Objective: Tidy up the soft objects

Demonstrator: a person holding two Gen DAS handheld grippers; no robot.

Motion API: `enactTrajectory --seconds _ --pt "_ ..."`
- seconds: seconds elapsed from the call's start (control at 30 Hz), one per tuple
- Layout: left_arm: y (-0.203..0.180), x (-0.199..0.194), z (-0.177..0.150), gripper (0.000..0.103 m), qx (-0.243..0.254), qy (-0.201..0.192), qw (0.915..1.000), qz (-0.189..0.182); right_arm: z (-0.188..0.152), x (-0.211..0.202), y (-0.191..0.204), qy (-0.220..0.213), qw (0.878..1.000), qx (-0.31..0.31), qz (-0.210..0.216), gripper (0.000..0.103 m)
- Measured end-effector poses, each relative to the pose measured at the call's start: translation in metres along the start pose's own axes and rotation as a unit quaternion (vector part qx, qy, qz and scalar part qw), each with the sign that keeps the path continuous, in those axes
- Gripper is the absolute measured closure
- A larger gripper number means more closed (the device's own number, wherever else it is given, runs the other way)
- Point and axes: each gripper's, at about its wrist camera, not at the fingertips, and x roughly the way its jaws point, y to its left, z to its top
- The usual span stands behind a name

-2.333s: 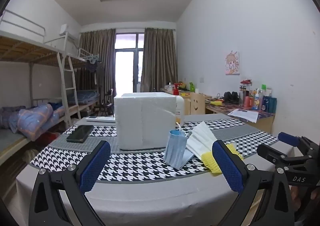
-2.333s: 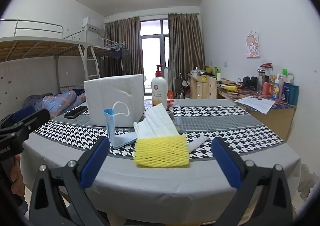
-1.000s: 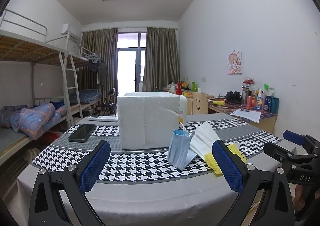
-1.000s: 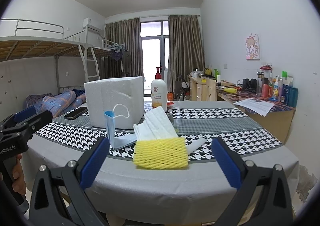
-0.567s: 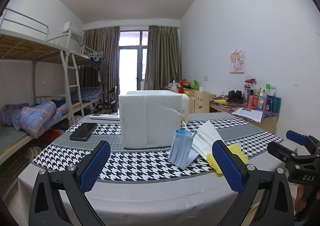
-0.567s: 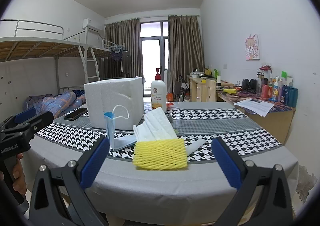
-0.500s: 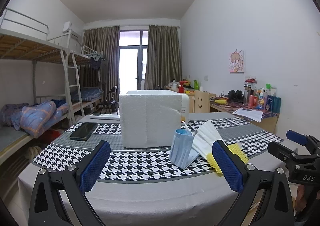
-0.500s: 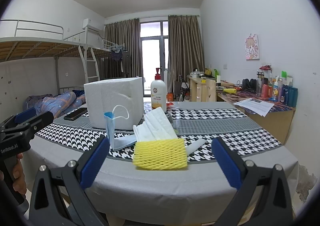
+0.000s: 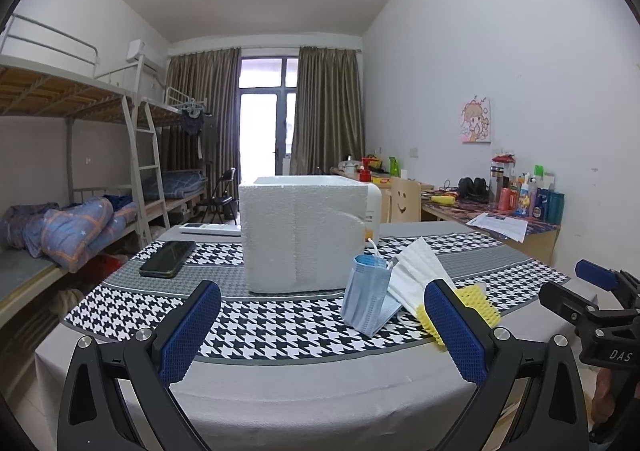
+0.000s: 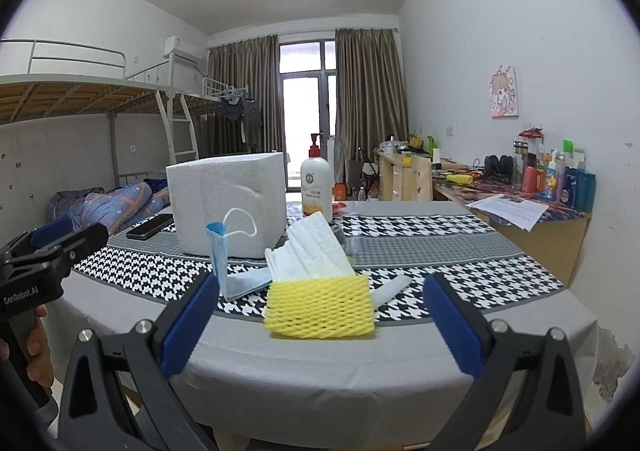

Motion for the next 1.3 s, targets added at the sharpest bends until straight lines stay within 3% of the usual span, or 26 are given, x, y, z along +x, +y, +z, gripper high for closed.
enactTrajectory --seconds 0.27,0.63,1.3 --pt "0.001 0.012 0.001 0.001 0.001 0.010 1.0000 -0.001 0.002 0.012 -0.003 0.011 1.000 0.006 -0.004 0.000" --pt "-0.003 0.055 -0.001 0.001 0.003 0.054 0.9983 -0.021 -0.001 0.044 -0.010 0.050 0.999 0.012 -0.009 0.000" --pt "-0.023 0.138 -0.012 0.001 0.017 0.167 0.9823 -0.083 -0.011 0.094 -0.028 0.120 0.992 0.028 -0.010 0.000"
